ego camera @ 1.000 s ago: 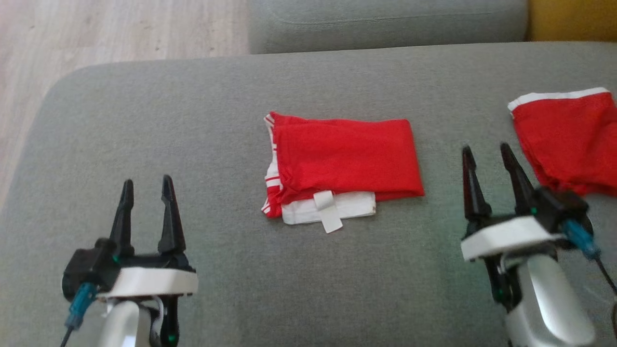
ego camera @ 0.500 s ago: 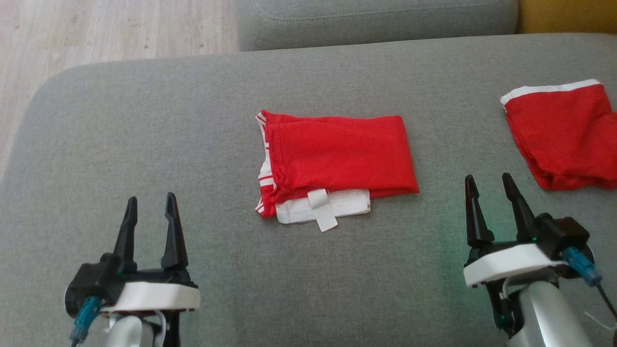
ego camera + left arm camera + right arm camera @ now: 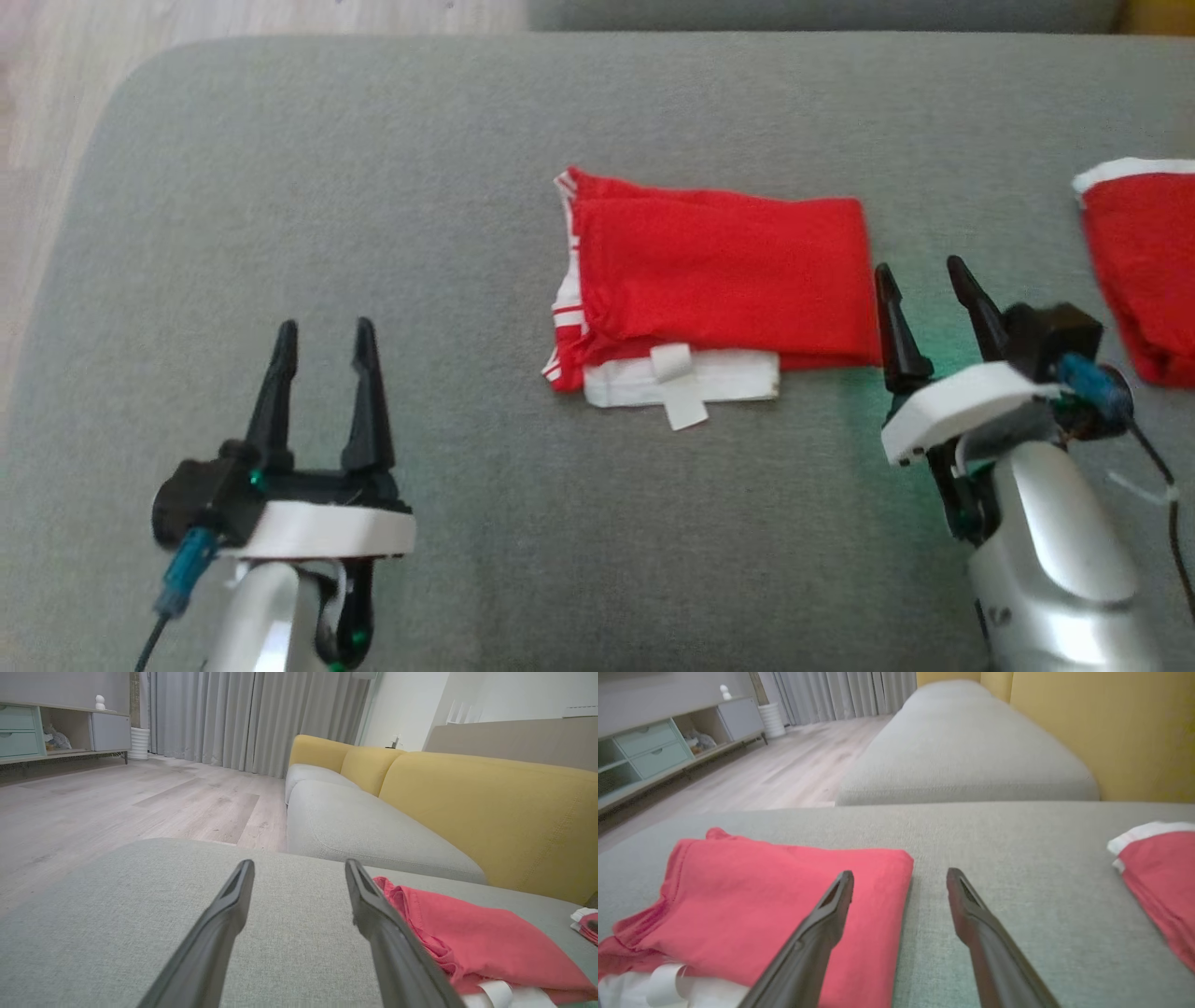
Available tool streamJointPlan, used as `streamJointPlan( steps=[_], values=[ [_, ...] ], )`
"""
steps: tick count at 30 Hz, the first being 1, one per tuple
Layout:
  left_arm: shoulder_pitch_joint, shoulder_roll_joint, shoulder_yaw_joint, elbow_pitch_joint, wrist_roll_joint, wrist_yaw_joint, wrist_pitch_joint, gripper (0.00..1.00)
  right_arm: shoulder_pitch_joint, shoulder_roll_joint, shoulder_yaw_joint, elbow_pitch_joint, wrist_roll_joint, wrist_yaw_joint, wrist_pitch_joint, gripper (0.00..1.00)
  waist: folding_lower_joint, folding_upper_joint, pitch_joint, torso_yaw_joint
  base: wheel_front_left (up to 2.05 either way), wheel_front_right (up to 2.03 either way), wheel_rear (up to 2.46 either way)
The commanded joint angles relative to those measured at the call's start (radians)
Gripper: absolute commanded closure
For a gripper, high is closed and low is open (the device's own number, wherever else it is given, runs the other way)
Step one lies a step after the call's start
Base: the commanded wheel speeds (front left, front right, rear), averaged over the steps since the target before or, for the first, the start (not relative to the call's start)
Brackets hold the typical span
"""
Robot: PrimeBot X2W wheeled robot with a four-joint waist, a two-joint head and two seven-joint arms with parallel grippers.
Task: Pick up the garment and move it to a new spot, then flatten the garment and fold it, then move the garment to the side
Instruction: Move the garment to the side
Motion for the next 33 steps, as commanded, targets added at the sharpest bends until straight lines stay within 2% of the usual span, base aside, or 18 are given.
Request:
streamJointPlan(
  steps=[1, 8, 15, 16, 17, 18, 27, 33],
  values=[
    [-0.036, 0.007, 0.022, -0.027, -0.008, -0.003, -0.008, 0.0, -0.034, -0.001, 0.019, -0.021, -0.001, -0.002, 0.003, 0.0, -0.0001, 0.0, 0.025, 0.027, 0.0, 0.0, 0.0],
    [-0.081, 0.007, -0.016, -0.017, -0.03, 0.002, -0.008, 0.0, -0.133, -0.001, -0.016, 0.142, 0.001, -0.002, 0.087, 0.0, -0.0001, 0.0, 0.066, 0.084, 0.0, 0.0, 0.0],
    [-0.106, 0.007, -0.032, -0.018, -0.041, 0.008, -0.008, 0.0, -0.195, -0.001, 0.025, 0.294, -0.011, -0.002, 0.16, 0.0, -0.0001, 0.0, 0.087, 0.095, 0.0, 0.0, 0.0],
    [-0.106, 0.007, -0.032, -0.016, -0.04, 0.008, -0.008, 0.0, -0.2, -0.001, 0.036, 0.311, -0.011, -0.002, 0.165, 0.11, -0.0001, 0.0, 0.084, 0.094, 0.0, 0.0, 0.0],
    [-0.106, 0.007, -0.031, -0.015, -0.039, 0.009, -0.008, 0.0, -0.205, -0.001, 0.044, 0.324, -0.011, -0.002, 0.165, 0.53, -0.0001, 0.0, 0.082, 0.091, 0.0, 0.0, 0.0],
    [-0.105, 0.007, -0.03, -0.015, -0.037, 0.009, -0.008, 0.0, -0.21, -0.001, 0.051, 0.331, -0.013, -0.002, 0.154, 1.0, -0.0001, 0.0, 0.079, 0.088, 0.0, 0.0, 0.0],
    [-0.081, 0.007, -0.011, -0.008, -0.008, 0.003, -0.008, 0.0, -0.226, -0.001, 0.116, 0.32, -0.032, -0.002, -0.003, 1.0, -0.0001, 0.0, 0.007, 0.006, 0.0, 0.0, 0.0],
    [-0.052, 0.007, -0.008, -0.013, 0.005, -0.002, -0.008, 0.0, -0.2, -0.001, 0.125, 0.249, -0.11, -0.002, -0.031, 1.0, -0.0001, 0.0, -0.036, -0.07, 0.0, 0.0, 0.0]
  ],
)
